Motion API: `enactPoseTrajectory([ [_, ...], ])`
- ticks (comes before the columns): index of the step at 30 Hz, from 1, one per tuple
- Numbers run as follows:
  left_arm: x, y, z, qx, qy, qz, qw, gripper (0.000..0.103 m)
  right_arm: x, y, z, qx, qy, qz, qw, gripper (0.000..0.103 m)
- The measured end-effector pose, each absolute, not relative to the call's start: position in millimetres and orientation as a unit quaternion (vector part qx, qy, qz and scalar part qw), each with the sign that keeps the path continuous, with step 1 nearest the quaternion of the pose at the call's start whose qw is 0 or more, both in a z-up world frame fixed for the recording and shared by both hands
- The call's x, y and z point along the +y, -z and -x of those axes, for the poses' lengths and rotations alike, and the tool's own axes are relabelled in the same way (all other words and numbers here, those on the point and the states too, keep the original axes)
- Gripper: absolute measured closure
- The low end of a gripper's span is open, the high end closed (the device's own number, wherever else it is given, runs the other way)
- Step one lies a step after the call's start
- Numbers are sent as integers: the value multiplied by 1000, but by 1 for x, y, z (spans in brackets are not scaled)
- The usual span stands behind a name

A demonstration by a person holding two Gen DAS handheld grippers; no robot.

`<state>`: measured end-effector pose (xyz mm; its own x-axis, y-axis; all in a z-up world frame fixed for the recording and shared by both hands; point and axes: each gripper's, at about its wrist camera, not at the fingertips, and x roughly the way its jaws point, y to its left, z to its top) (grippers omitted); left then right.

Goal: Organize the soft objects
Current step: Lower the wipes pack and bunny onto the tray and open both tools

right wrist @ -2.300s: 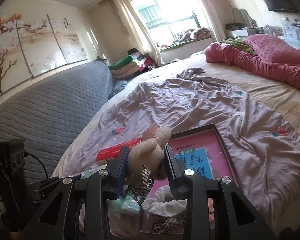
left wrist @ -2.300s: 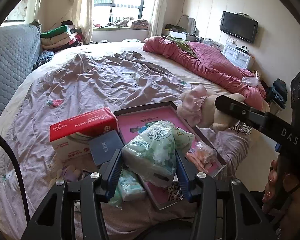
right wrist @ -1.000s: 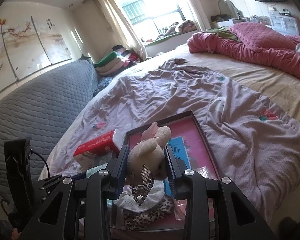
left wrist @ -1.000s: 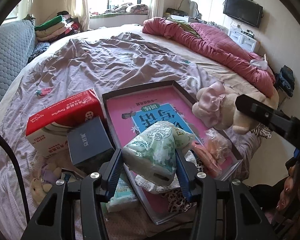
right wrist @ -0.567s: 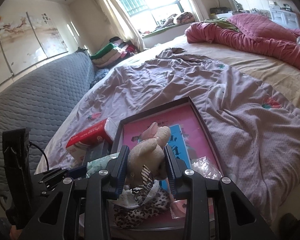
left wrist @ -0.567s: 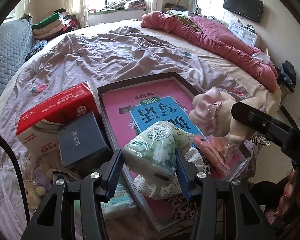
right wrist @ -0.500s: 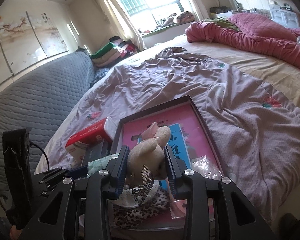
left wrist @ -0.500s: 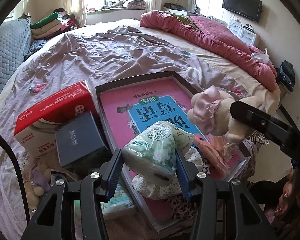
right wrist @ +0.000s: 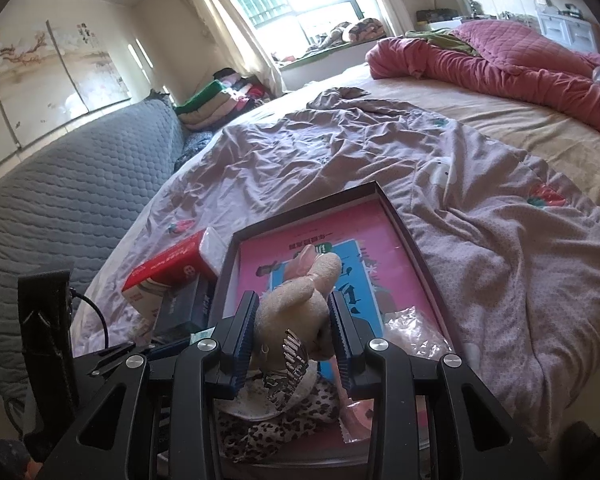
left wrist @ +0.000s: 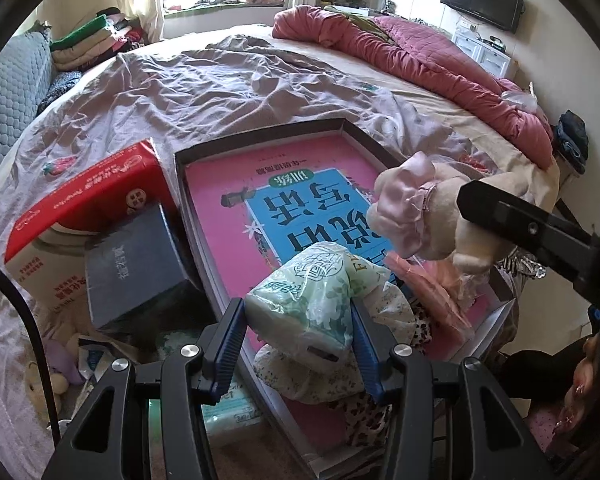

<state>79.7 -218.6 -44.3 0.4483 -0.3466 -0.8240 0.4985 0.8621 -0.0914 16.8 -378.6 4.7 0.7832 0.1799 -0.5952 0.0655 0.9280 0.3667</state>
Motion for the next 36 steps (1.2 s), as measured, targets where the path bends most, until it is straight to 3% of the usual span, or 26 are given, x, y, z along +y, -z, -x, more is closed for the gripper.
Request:
enactPoseTrajectory([
  [36, -214, 60, -85, 476, 274, -63, 833, 52, -372, 43, -25, 395, -3, -148, 907, 63],
])
